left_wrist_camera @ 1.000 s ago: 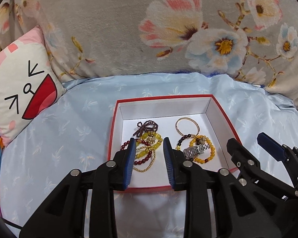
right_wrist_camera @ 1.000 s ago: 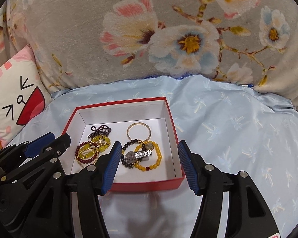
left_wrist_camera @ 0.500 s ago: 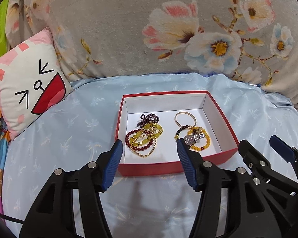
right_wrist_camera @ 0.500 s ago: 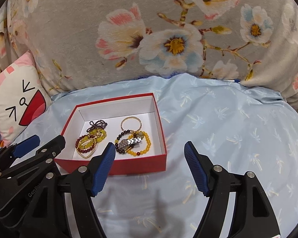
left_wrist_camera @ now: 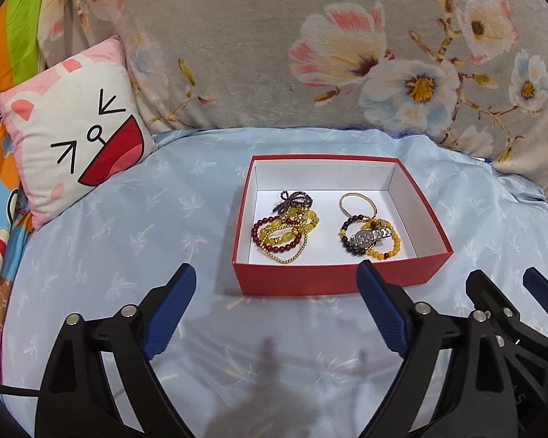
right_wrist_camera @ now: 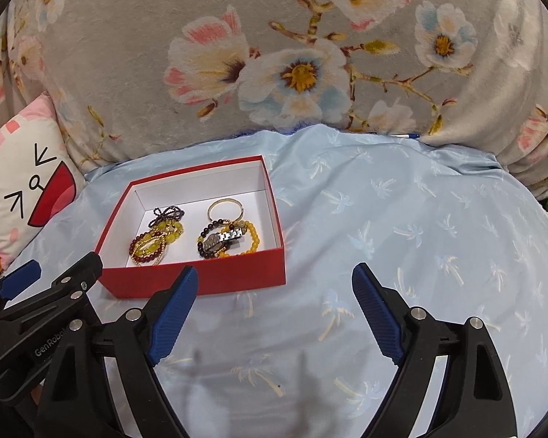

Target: Organize jewelry

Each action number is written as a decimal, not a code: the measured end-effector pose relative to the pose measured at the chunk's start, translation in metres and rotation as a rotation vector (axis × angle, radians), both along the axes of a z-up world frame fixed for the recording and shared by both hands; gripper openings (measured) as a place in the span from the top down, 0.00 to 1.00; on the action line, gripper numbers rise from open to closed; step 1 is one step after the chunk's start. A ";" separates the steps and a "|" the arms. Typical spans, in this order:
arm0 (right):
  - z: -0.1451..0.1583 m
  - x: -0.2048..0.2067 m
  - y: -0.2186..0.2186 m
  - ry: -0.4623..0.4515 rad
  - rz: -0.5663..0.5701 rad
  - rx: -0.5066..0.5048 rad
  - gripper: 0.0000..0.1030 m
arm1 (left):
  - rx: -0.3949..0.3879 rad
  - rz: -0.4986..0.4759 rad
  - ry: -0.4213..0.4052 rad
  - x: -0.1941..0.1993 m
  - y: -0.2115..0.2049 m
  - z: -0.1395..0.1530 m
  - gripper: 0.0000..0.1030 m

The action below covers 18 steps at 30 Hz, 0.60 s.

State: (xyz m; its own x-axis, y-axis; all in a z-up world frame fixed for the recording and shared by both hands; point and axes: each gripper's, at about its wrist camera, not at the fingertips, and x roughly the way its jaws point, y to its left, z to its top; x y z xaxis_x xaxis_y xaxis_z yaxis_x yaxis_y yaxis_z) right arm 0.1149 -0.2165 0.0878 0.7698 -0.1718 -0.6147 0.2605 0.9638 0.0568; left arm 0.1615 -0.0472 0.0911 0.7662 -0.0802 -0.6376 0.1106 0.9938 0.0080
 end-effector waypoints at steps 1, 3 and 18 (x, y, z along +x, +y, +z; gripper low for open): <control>0.000 -0.002 0.000 0.000 0.001 0.005 0.19 | -0.005 0.001 0.001 -0.001 0.002 0.000 0.14; -0.001 -0.006 0.000 -0.003 0.003 0.013 0.19 | -0.014 0.003 0.005 -0.004 0.004 -0.001 0.13; -0.017 -0.024 0.005 0.004 0.014 -0.012 0.18 | 0.011 0.016 0.019 -0.022 0.008 -0.016 0.10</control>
